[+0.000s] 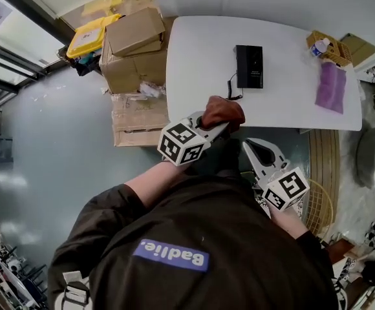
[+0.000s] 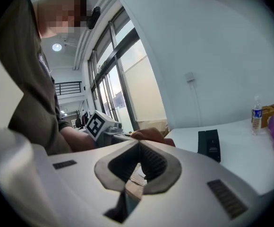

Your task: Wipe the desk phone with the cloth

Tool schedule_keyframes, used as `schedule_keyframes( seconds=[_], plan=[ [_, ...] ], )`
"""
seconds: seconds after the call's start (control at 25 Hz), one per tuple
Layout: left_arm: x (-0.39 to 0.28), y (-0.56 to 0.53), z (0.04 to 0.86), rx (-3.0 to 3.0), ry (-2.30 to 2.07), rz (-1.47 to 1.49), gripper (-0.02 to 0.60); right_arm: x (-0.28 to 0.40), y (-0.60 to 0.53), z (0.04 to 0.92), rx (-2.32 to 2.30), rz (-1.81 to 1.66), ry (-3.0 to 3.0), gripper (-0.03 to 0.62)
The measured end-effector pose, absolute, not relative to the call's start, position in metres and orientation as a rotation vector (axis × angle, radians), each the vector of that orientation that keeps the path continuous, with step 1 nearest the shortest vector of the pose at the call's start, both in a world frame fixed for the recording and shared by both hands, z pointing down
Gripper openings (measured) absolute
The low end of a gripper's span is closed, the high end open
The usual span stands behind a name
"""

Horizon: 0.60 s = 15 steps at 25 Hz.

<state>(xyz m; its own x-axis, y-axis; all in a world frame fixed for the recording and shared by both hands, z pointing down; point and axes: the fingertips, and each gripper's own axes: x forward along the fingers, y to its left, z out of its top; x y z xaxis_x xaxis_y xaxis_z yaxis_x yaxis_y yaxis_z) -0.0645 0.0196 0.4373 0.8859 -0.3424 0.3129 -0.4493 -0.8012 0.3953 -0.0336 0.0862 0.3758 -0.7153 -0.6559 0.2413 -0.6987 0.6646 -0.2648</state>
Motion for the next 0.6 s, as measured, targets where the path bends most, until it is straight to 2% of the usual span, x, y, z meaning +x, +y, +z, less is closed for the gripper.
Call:
schedule_keyframes(
  seconds=[0.28,0.6],
  plan=[
    [-0.099,0.033,0.385,2.631,-0.612,0.209,0.043,-0.052,0.101,0.361,1.126,0.490,-2.754,0.031],
    [-0.098,0.035,0.332,2.706,-0.710,0.118,0.043,-0.046,0.092,0.346,1.005,0.412,-2.806,0.031]
  ],
)
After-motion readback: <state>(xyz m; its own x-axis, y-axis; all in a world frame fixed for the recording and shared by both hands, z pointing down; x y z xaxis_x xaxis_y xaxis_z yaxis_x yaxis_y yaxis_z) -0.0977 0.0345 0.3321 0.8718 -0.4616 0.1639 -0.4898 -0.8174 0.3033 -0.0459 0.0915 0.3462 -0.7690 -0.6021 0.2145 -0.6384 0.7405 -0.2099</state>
